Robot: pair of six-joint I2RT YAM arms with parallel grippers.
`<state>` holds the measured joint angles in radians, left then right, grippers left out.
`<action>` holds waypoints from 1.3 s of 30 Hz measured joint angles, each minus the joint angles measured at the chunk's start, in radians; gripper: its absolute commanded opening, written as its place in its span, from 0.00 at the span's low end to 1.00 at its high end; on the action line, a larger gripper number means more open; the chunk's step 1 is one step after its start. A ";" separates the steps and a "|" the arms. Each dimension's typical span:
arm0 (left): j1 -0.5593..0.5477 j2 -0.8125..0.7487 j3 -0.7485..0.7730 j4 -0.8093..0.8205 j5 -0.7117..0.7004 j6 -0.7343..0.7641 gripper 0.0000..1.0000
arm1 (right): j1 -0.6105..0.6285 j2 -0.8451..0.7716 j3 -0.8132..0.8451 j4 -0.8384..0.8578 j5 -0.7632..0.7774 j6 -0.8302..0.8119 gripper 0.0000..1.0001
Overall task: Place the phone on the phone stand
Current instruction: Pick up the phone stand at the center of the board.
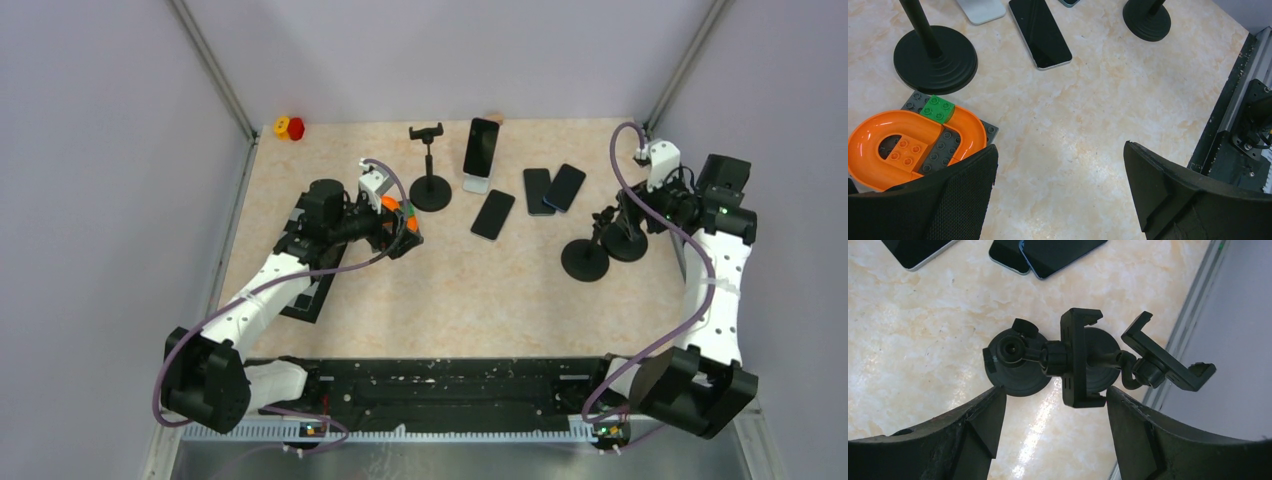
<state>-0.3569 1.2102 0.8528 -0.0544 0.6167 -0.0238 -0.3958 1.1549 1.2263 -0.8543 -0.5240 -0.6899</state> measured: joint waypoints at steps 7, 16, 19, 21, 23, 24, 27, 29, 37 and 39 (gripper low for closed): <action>0.000 0.000 0.000 0.000 0.000 0.000 0.99 | 0.000 0.114 0.000 0.000 0.006 -0.032 0.69; 0.000 0.000 0.000 0.000 0.000 0.000 0.99 | 0.000 0.127 -0.002 -0.003 -0.010 -0.093 0.46; 0.000 0.000 0.000 0.000 0.000 0.000 0.99 | 0.000 0.127 -0.002 -0.003 -0.016 -0.099 0.37; 0.000 0.000 0.000 0.000 0.000 0.000 0.99 | 0.001 0.128 -0.002 -0.005 -0.021 -0.100 0.27; 0.000 0.000 0.000 0.000 0.000 0.000 0.99 | 0.005 0.127 -0.002 -0.006 -0.031 -0.092 0.13; 0.000 0.000 0.000 0.000 0.000 0.000 0.99 | 0.006 0.126 -0.002 -0.007 -0.039 -0.086 0.08; 0.000 0.001 0.000 0.000 0.000 0.000 0.99 | 0.026 0.116 -0.001 -0.010 -0.073 -0.048 0.00; 0.000 0.001 0.000 0.000 0.000 0.000 0.99 | 0.059 0.107 -0.001 -0.009 -0.090 -0.019 0.00; 0.000 0.012 0.000 -0.002 -0.005 0.001 0.99 | 0.287 0.004 -0.023 0.051 -0.155 0.198 0.00; 0.000 0.012 0.000 -0.002 -0.005 0.005 0.99 | 0.351 -0.009 -0.023 0.103 -0.166 0.262 0.00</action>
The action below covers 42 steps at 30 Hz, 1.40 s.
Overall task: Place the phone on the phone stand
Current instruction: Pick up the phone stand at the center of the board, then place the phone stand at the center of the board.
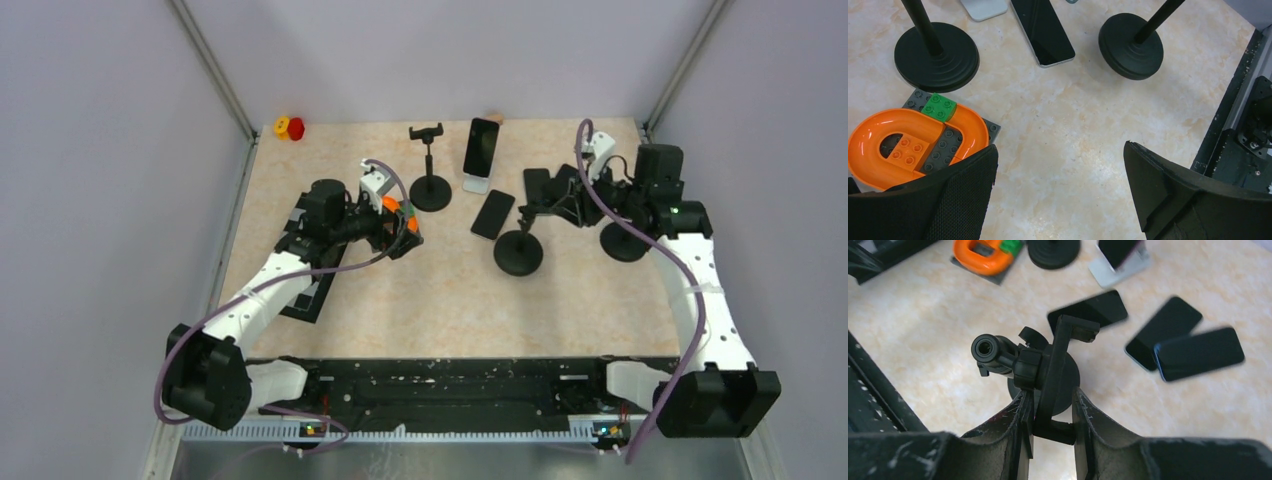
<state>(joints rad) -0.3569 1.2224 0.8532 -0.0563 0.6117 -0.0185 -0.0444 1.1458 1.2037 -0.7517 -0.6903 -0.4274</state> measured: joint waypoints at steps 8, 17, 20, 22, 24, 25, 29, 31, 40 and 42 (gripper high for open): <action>0.000 0.025 -0.005 0.019 0.006 0.056 0.99 | 0.291 0.030 -0.056 0.278 0.008 0.196 0.00; -0.009 0.024 -0.031 0.072 0.053 0.123 0.99 | 0.501 0.115 -0.142 0.463 0.092 0.301 0.00; -0.023 0.013 -0.071 0.103 0.064 0.156 0.99 | 0.518 0.126 -0.172 0.512 0.103 0.328 0.00; -0.043 0.002 -0.100 0.116 0.066 0.199 0.99 | 0.524 0.126 -0.196 0.537 0.115 0.343 0.00; -0.067 -0.008 -0.115 0.121 0.072 0.241 0.99 | 0.530 0.126 -0.212 0.550 0.134 0.348 0.00; -0.078 -0.011 -0.117 0.125 0.074 0.260 0.99 | 0.534 0.126 -0.218 0.553 0.142 0.350 0.00; -0.118 -0.012 -0.116 0.149 0.080 0.309 0.99 | 0.544 0.126 -0.237 0.572 0.154 0.352 0.04; -0.138 -0.011 -0.113 0.158 0.075 0.320 0.99 | 0.548 0.125 -0.248 0.595 0.159 0.353 0.09; -0.262 0.047 -0.032 0.215 -0.077 0.297 0.99 | 0.552 0.121 -0.264 0.632 0.150 0.361 0.43; -0.278 0.059 -0.020 0.225 -0.117 0.288 0.99 | 0.553 0.113 -0.264 0.650 0.135 0.360 0.50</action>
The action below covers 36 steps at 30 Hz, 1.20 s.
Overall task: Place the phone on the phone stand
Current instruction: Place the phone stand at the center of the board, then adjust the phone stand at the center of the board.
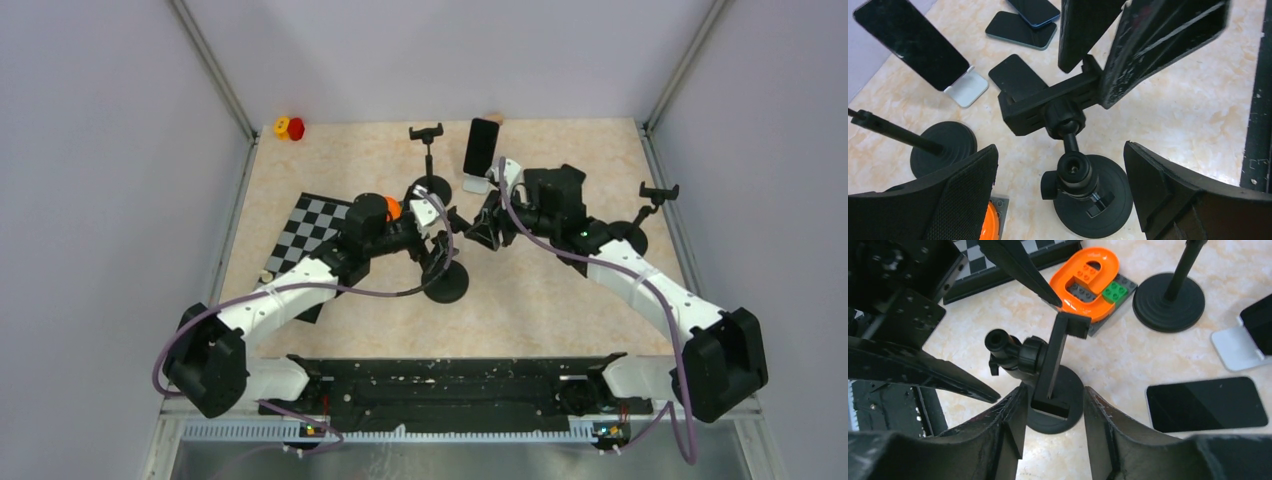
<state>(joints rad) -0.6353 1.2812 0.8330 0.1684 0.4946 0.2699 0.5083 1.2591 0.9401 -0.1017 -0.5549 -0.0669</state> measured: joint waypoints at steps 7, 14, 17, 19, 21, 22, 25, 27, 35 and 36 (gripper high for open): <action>-0.042 0.016 0.001 0.006 -0.123 -0.006 0.99 | 0.000 -0.055 0.000 0.013 -0.036 -0.009 0.61; -0.051 0.026 0.000 -0.005 -0.208 0.006 0.99 | -0.002 -0.105 -0.008 0.005 -0.023 -0.053 0.61; -0.051 0.026 -0.004 -0.005 -0.244 0.020 0.99 | -0.017 -0.135 -0.026 0.008 -0.022 -0.063 0.61; -0.052 0.025 -0.008 -0.007 -0.260 0.032 0.99 | -0.031 -0.154 -0.040 0.009 -0.021 -0.064 0.61; -0.055 0.023 -0.013 -0.013 -0.274 0.050 0.99 | -0.046 -0.168 -0.053 0.010 -0.021 -0.065 0.61; -0.058 0.019 -0.017 -0.014 -0.278 0.056 0.99 | -0.051 -0.174 -0.059 0.012 -0.021 -0.068 0.61; -0.060 -0.003 -0.021 -0.040 -0.300 0.084 0.99 | -0.060 -0.183 -0.069 0.013 -0.020 -0.071 0.62; -0.060 -0.028 -0.027 -0.074 -0.332 0.106 0.99 | -0.062 -0.186 -0.075 0.014 -0.021 -0.073 0.62; -0.059 -0.140 -0.071 -0.160 -0.432 0.169 0.99 | -0.066 -0.183 -0.083 0.011 -0.097 -0.116 0.62; -0.059 -0.151 -0.074 -0.175 -0.437 0.176 0.99 | -0.066 -0.177 -0.081 0.005 -0.111 -0.127 0.62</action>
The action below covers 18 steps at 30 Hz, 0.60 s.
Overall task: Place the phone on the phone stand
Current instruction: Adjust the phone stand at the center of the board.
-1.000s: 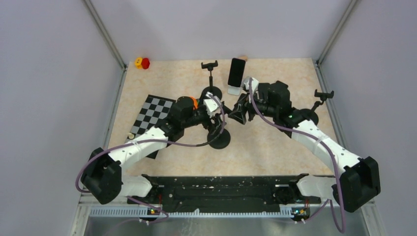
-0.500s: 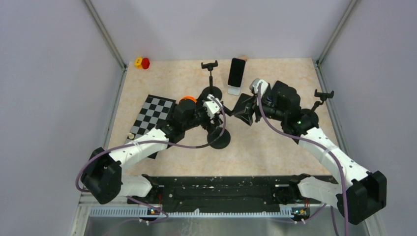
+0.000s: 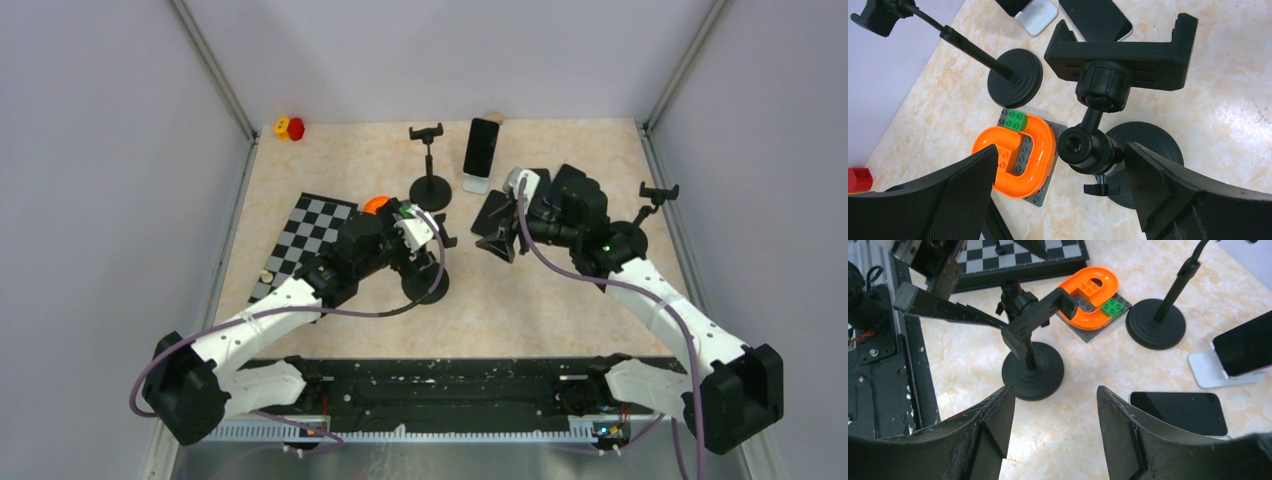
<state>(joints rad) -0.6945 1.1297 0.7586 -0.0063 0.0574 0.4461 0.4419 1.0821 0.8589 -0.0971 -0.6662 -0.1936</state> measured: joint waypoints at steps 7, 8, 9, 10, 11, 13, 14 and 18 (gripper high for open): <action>0.000 -0.037 -0.024 -0.053 -0.014 0.029 0.99 | 0.018 0.152 0.134 -0.108 -0.015 -0.127 0.63; 0.000 -0.039 -0.028 -0.057 -0.018 0.030 0.99 | 0.021 0.183 0.166 -0.120 -0.013 -0.148 0.63; 0.000 -0.041 -0.031 -0.063 -0.022 0.032 0.99 | 0.023 0.209 0.193 -0.128 -0.013 -0.166 0.63; 0.000 -0.043 -0.035 -0.070 -0.026 0.034 0.99 | 0.026 0.230 0.215 -0.137 -0.012 -0.182 0.62; 0.001 -0.046 -0.039 -0.073 -0.030 0.036 0.99 | 0.028 0.259 0.245 -0.148 -0.013 -0.204 0.62; 0.001 -0.056 -0.048 -0.079 -0.033 0.040 0.99 | 0.035 0.311 0.300 -0.165 -0.014 -0.244 0.60; 0.001 -0.063 -0.051 -0.081 -0.034 0.042 0.99 | 0.040 0.341 0.332 -0.181 -0.016 -0.269 0.60; 0.001 -0.086 -0.055 -0.082 -0.027 0.043 0.99 | 0.056 0.421 0.415 -0.237 -0.036 -0.351 0.59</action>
<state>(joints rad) -0.6937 1.0435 0.7040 -0.0887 0.0299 0.4889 0.4984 1.5032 1.2736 -0.3340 -0.7025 -0.5442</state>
